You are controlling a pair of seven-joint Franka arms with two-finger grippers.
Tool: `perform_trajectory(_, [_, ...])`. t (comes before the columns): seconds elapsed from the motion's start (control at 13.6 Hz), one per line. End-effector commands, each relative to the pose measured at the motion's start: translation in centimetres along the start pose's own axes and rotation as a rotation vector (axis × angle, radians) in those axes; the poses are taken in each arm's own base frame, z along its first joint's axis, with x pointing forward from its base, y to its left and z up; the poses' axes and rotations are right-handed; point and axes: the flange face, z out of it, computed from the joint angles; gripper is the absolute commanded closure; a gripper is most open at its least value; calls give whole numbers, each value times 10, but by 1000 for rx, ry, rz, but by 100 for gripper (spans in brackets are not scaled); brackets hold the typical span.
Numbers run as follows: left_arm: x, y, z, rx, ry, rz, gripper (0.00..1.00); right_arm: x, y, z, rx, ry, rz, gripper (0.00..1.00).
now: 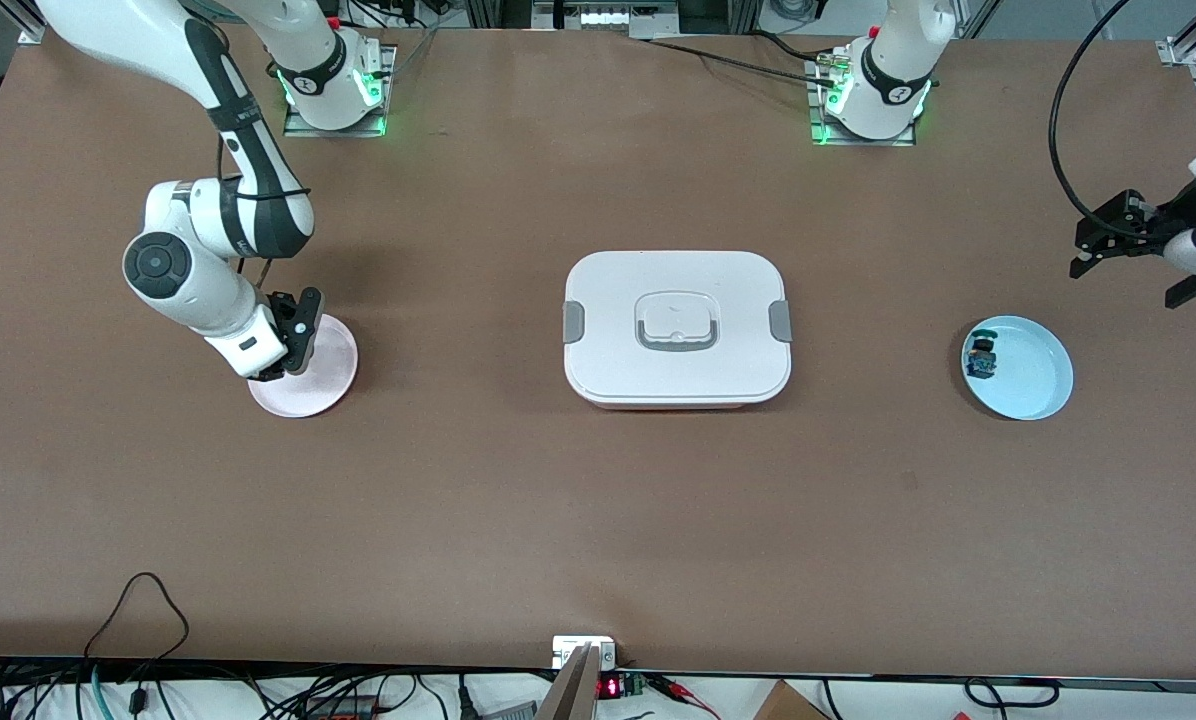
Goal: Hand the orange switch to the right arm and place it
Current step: 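Carry the switch with the right gripper over the white plate, then lower the switch onto the white plate and open the right gripper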
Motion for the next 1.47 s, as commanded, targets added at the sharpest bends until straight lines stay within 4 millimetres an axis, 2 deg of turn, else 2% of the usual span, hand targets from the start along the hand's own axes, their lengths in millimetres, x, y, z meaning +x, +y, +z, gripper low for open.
perform_trajectory(0.0, [-6, 4, 5, 24, -46, -104, 0, -1, 0, 11, -11, -9, -48, 100])
perform_trajectory(0.29, [-5, 2, 4, 23, -46, -104, 0, -1, 1, 32, -13, -11, -52, 100])
perform_trajectory(0.66, [-8, -11, 3, 24, -44, -124, 0, -4, -7, 53, -20, -10, -52, 100])
perform_trajectory(0.73, [-9, -13, 2, 24, -46, -127, 0, -5, -7, 52, -20, -10, -50, 97])
perform_trajectory(0.81, [-6, -13, 3, 26, -48, -130, 0, -5, -7, 52, -20, -9, -46, 67])
perform_trajectory(0.88, [-4, -15, -4, 27, -32, -138, 0, -5, -5, 50, -24, -7, -29, 21])
perform_trajectory(0.96, [-2, -20, -7, 30, -25, -142, 0, -6, -4, 46, -28, -6, -47, 0])
perform_trajectory(1.18, [1, -19, -3, 30, -30, -134, 0, -5, -3, 36, -40, -2, -44, 0])
perform_trajectory(1.4, [2, -14, -4, 30, -33, -128, 0, -7, 3, 5, -60, 13, -14, 0])
